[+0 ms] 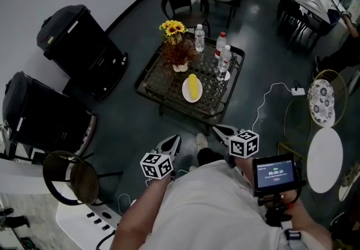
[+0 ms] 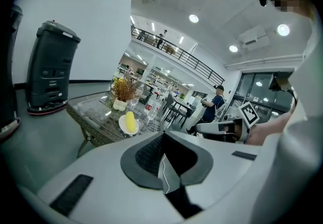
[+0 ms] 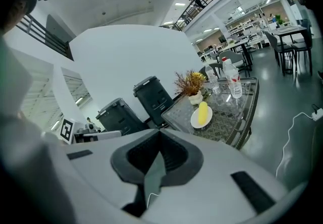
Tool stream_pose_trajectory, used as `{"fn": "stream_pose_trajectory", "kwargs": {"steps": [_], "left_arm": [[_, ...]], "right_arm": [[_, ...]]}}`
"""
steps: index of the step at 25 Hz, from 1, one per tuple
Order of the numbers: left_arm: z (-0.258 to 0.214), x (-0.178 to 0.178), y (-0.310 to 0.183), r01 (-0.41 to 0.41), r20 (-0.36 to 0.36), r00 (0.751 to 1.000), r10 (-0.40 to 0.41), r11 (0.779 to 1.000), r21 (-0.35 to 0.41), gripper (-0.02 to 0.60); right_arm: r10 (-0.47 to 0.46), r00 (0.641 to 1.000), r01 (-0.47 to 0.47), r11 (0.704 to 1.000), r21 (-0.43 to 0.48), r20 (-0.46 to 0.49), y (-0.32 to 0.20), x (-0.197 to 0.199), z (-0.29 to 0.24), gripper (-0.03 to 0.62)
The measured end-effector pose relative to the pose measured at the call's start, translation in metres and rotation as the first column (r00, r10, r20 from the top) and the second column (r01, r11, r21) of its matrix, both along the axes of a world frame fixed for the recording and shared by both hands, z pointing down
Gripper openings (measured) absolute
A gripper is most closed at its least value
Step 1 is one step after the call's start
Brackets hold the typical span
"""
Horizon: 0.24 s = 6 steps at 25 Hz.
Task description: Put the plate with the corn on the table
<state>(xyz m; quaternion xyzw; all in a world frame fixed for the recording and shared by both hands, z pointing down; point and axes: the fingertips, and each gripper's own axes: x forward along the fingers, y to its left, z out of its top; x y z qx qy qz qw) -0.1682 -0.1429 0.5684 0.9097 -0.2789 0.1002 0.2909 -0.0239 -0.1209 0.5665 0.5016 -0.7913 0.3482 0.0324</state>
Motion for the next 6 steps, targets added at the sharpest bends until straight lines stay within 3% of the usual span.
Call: {"fn": "stream_pose_trajectory", "kwargs": {"steps": [6], "left_arm": [[0.011, 0.005, -0.002, -0.011, 0.009, 1.0, 0.011, 1.0, -0.024, 0.006]], "right_arm": [[-0.003, 1.0, 0.003, 1.0, -0.009, -0.008, -0.0015, 0.0017, 0.0033, 0.007]]}}
